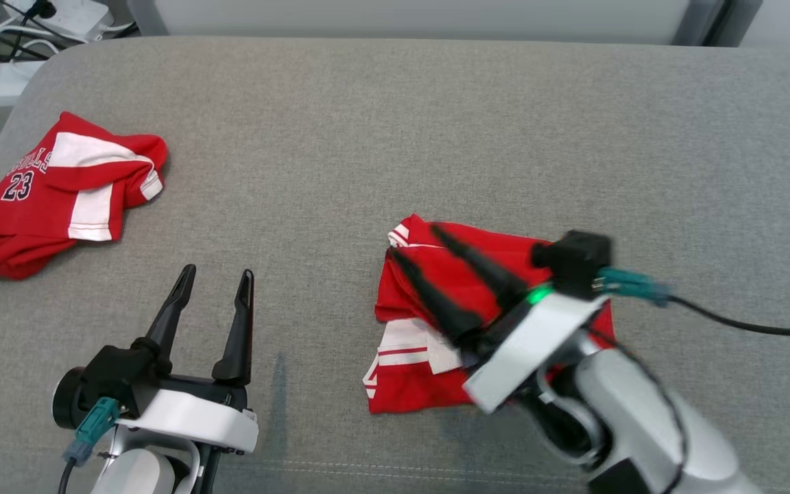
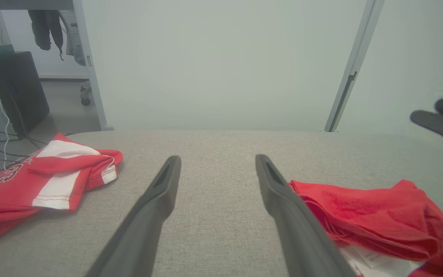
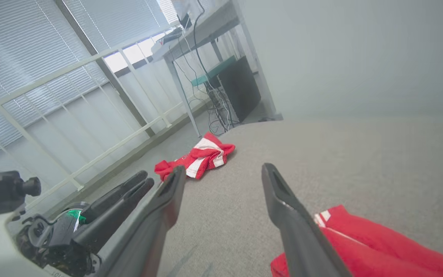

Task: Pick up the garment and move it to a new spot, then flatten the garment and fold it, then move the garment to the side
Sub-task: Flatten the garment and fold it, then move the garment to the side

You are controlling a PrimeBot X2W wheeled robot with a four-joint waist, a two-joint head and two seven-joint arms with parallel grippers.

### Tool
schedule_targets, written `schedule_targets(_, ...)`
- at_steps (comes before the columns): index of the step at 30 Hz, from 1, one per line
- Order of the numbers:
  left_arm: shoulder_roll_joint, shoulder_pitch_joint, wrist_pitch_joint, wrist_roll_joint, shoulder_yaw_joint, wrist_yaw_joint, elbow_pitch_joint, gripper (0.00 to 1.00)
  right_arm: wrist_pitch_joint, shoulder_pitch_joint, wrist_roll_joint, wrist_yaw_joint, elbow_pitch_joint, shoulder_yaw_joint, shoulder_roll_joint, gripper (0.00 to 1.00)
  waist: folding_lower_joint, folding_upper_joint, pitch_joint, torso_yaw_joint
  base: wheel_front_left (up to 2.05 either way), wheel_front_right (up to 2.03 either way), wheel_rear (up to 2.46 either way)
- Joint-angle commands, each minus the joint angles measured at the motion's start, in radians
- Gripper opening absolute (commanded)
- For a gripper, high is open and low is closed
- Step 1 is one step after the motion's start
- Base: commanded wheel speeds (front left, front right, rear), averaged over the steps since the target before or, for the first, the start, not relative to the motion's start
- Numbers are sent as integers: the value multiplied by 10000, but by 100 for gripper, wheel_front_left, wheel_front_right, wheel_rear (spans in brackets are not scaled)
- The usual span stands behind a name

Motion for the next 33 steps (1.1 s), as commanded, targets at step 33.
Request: schedule_targets(33, 317, 1347, -101, 285, 2095, 402, -158, 100, -2395, 5274, -4719, 0, -1749, -6795, -996, 100, 0, 0, -1295, -725, 0, 0, 0)
